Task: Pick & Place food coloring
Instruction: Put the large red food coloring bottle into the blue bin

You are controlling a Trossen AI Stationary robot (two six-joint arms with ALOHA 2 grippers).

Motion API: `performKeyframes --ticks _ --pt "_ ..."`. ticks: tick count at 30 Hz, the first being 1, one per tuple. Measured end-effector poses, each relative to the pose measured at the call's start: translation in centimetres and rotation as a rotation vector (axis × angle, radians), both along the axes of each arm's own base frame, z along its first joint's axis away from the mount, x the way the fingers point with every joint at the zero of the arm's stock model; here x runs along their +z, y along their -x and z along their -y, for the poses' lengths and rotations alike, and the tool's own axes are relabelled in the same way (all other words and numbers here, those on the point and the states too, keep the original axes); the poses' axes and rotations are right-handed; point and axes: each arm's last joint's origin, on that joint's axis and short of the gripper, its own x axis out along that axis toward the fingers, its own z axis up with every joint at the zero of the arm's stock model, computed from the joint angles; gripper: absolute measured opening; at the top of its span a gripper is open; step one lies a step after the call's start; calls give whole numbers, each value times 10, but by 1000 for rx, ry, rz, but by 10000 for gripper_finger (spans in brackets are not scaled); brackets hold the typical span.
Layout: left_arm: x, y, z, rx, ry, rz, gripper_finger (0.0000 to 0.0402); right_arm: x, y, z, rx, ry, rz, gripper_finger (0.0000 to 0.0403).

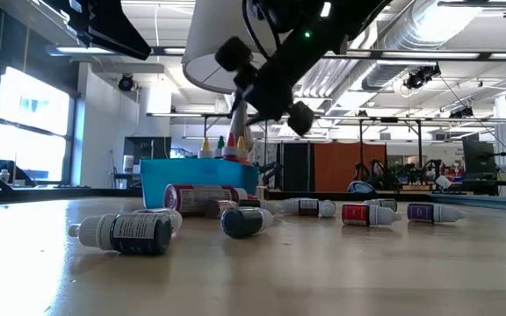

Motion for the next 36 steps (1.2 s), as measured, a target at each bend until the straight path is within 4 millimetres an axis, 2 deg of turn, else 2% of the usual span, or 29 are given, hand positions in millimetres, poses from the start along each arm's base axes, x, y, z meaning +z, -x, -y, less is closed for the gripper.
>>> performKeyframes --ticks 7,13,17,22,25,27,31,36 --pt "-1 -1 3 -57 104 6 140 5 1 -15 -174 47 104 140" --pt "-4 -2 10 -205 378 -6 140 12 10 -28 -334 -71 281 140" --pt "-12 -9 17 -219 567 -49 140 20 24 -40 -369 -330 384 140" --pt "-31 -25 25 -187 670 -146 140 30 38 -52 -427 -962 462 140" --pt "-45 -37 29 -168 660 -203 140 25 38 -55 -460 -1288 394 140" --pt "-53 -43 31 -154 649 -236 140 14 38 -58 -437 -1399 357 140" --pt "-60 -48 32 -129 621 -252 140 -19 46 -61 -315 -1494 333 142" --pt "-59 -49 32 -127 617 -240 140 -47 60 -58 -103 -1592 479 142"
